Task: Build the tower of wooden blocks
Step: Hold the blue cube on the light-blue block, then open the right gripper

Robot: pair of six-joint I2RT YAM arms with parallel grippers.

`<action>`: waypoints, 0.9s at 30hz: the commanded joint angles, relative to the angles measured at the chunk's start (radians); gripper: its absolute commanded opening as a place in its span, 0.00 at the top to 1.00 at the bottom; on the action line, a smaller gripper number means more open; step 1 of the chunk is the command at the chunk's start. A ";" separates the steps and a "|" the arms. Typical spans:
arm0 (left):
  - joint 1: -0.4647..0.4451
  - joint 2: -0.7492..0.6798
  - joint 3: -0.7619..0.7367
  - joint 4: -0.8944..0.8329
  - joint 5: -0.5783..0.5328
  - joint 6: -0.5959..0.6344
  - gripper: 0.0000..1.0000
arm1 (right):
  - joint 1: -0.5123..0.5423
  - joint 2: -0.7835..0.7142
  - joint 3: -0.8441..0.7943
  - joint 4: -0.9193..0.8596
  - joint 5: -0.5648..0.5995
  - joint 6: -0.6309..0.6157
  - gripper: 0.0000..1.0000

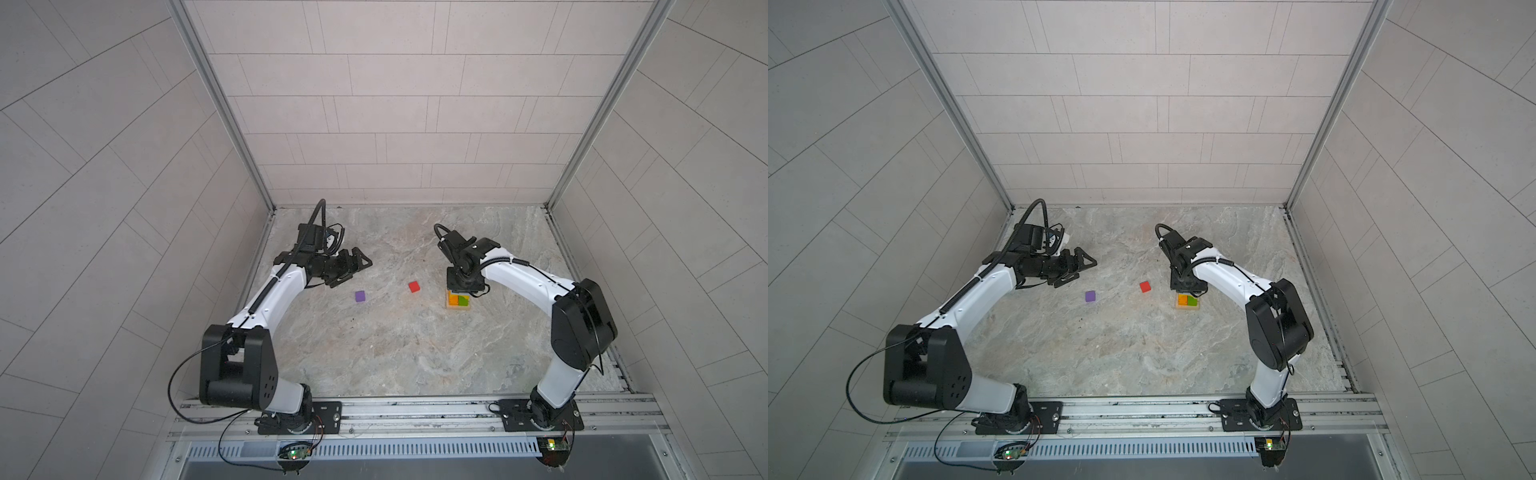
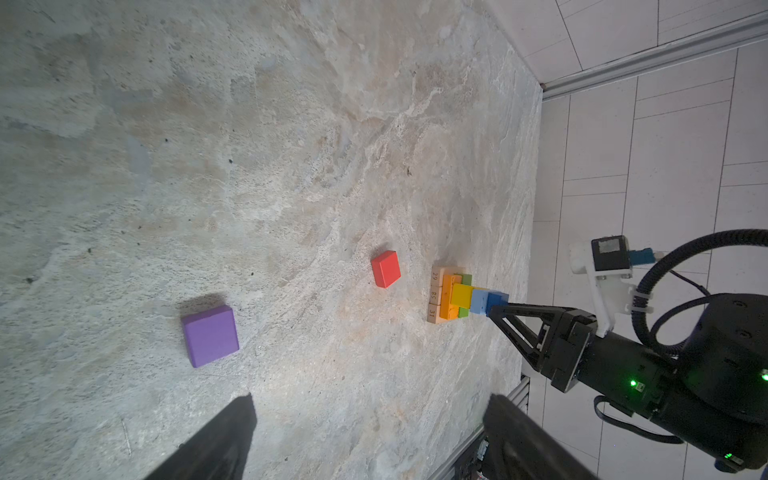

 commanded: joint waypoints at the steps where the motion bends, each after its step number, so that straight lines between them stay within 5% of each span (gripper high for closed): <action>1: 0.007 -0.019 0.002 0.002 0.000 -0.001 0.07 | -0.004 0.002 0.004 -0.014 0.021 0.009 0.68; 9: 0.006 -0.019 0.002 0.001 0.000 -0.001 0.07 | -0.004 -0.018 0.002 -0.003 0.018 0.002 0.53; 27: 0.007 -0.020 0.003 0.002 -0.001 0.001 0.07 | 0.001 -0.106 0.050 0.035 -0.021 -0.132 0.51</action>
